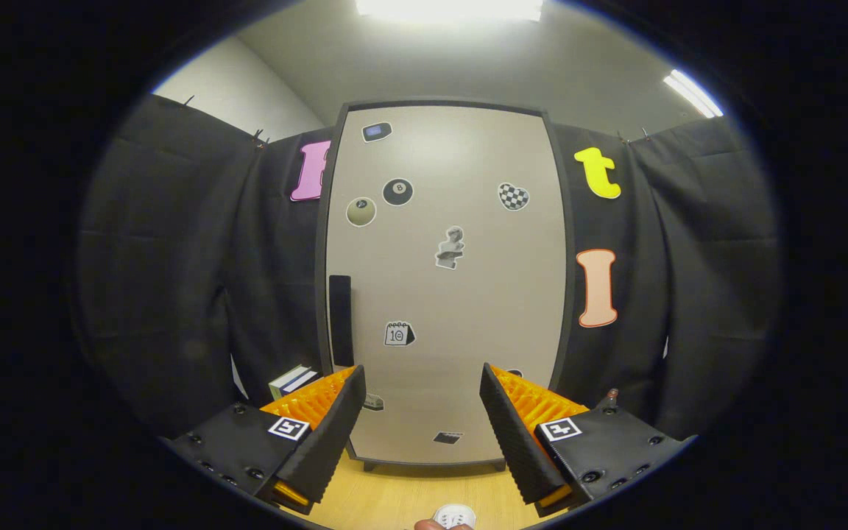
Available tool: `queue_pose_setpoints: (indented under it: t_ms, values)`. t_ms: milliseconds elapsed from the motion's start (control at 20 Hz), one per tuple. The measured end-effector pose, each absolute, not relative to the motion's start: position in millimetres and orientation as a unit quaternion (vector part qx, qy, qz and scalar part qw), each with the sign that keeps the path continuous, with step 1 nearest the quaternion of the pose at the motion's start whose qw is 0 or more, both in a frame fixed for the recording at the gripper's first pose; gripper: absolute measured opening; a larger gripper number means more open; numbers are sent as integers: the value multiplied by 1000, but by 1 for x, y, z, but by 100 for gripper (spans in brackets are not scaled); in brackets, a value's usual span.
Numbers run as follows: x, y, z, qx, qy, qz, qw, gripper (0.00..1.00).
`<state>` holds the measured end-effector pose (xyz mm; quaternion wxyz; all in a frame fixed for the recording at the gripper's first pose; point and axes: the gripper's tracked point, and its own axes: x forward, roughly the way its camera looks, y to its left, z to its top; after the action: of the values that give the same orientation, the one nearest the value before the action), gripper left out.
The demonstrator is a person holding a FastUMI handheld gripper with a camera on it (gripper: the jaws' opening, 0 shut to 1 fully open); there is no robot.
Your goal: Open the shoe cabinet door, grab the shoes and put them into the shoe cabinet, then close the shoe cabinet door.
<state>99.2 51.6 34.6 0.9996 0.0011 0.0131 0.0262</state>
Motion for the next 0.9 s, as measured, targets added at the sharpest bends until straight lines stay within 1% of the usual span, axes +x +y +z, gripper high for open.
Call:
queue_pose_setpoints:
  t_ms: [350, 600, 900]
  values:
    - [163, 110, 43, 0, 19, 67, 998, 97]
    - [211, 141, 44, -21, 14, 75, 997, 97]
    - [257, 155, 27, -7, 41, 76, 996, 97]
